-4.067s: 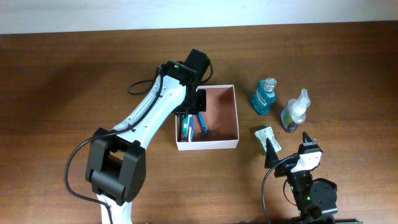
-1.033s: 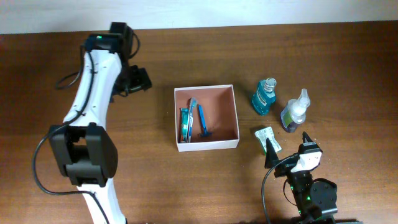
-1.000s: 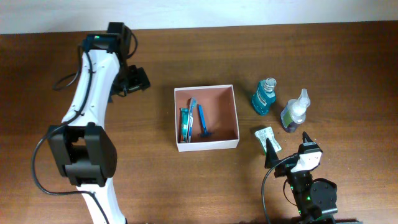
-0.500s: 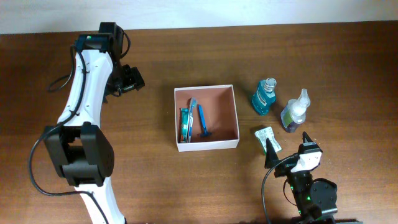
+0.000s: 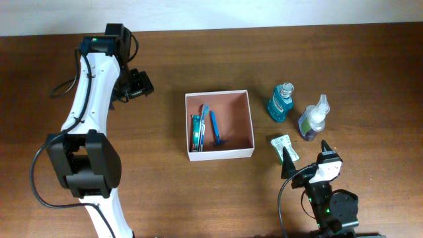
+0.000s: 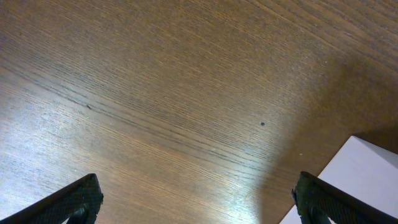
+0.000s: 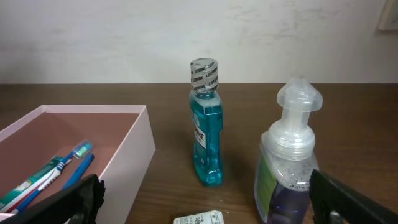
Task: Pack container
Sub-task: 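Withdraw the left gripper up and back to the left side, then move the right gripper over the teal mouthwash bottle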
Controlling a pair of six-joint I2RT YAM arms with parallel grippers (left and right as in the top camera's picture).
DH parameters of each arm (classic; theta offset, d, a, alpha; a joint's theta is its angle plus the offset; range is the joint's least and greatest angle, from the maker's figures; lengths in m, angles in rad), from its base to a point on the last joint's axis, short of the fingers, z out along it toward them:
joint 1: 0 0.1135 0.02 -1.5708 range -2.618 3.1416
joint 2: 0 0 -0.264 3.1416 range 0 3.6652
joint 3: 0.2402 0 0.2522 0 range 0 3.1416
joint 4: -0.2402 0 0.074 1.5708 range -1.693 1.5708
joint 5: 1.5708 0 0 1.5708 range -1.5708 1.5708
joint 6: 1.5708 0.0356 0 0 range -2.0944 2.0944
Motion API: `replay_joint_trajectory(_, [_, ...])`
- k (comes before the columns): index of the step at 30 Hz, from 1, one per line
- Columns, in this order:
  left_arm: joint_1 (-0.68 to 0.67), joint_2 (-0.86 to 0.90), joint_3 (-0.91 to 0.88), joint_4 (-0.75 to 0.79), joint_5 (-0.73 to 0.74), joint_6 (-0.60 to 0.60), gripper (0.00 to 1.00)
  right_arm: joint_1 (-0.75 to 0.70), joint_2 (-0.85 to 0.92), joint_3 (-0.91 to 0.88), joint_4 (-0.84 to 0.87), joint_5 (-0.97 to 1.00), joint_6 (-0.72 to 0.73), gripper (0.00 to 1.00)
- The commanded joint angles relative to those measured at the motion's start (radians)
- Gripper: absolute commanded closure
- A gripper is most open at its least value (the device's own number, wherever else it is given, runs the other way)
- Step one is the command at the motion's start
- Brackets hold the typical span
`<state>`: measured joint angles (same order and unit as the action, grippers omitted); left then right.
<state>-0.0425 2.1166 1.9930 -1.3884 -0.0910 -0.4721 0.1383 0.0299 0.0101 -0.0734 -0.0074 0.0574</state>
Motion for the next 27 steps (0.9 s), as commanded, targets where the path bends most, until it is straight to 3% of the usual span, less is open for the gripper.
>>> replay_joint_trajectory(1, [0.002, -0.028, 0.012, -0.002, -0.014, 0.002, 0.01, 0.006, -0.004, -0.004, 0.026, -0.078, 0.011, 0.02])
replay_joint_trajectory(8, [0.002, -0.028, 0.012, -0.002, -0.014, 0.002, 0.01, 0.006, 0.003, 0.103, 0.014, -0.032, 0.012, 0.02])
replay_joint_trajectory(14, [0.002, -0.028, 0.012, -0.002, -0.014, 0.002, 0.01, 0.006, 0.117, 0.392, -0.202, 0.110, 0.012, 0.02])
replay_joint_trajectory(20, [0.002, -0.028, 0.012, -0.002, -0.014, 0.002, 0.01, 0.006, 0.478, 0.854, -0.566, 0.162, 0.011, 0.02])
replay_joint_trajectory(27, [0.002, -0.028, 0.012, -0.002, -0.014, 0.002, 0.01, 0.005, 0.832, 1.188, -0.840, 0.163, 0.010, 0.02])
